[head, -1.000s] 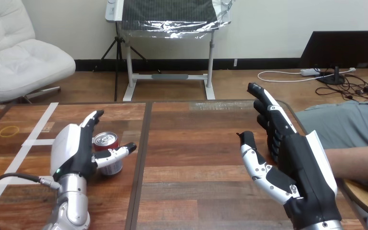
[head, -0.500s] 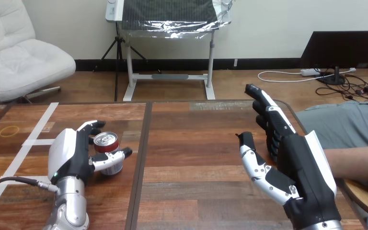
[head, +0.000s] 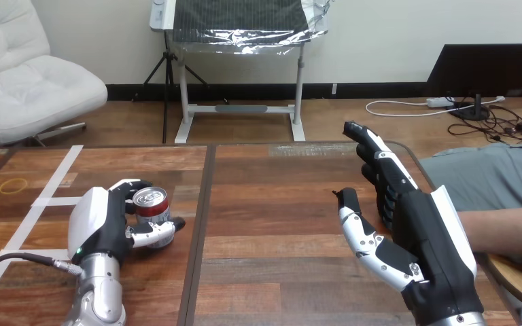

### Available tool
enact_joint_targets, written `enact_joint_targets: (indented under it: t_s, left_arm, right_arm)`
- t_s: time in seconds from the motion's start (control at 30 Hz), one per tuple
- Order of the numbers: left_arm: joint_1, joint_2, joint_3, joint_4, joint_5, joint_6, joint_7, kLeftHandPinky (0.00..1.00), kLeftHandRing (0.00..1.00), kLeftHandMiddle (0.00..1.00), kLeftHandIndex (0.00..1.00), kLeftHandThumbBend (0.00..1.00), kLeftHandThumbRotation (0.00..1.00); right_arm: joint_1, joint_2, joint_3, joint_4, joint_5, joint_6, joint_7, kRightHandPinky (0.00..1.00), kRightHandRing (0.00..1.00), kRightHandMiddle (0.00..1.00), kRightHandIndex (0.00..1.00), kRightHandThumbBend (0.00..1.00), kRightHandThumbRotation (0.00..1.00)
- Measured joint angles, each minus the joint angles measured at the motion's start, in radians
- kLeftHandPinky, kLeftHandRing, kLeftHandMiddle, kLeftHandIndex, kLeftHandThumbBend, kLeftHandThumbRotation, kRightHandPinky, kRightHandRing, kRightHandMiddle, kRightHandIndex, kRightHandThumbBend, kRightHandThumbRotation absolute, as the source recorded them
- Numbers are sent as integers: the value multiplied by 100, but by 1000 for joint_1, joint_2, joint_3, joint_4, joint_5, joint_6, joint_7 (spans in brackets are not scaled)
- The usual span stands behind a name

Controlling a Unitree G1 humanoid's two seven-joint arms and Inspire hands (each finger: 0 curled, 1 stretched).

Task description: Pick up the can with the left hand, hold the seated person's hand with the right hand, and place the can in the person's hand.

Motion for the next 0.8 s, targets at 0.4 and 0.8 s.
enact_joint_targets:
  t_s: [0.4, 0.8]
  left_arm:
    - [-5, 0, -4, 16, 1, 4, -3, 66, 73, 75, 75, 76, 14]
    - [-5, 0, -4, 19, 1, 4, -6, 68, 75, 77, 76, 75, 14]
  right_arm:
    - [0, 0, 0, -13, 0, 16, 1, 100, 100, 100, 91, 11, 0]
    - [0, 0, 0, -32, -5, 19, 1, 100, 100, 100, 90, 11, 0]
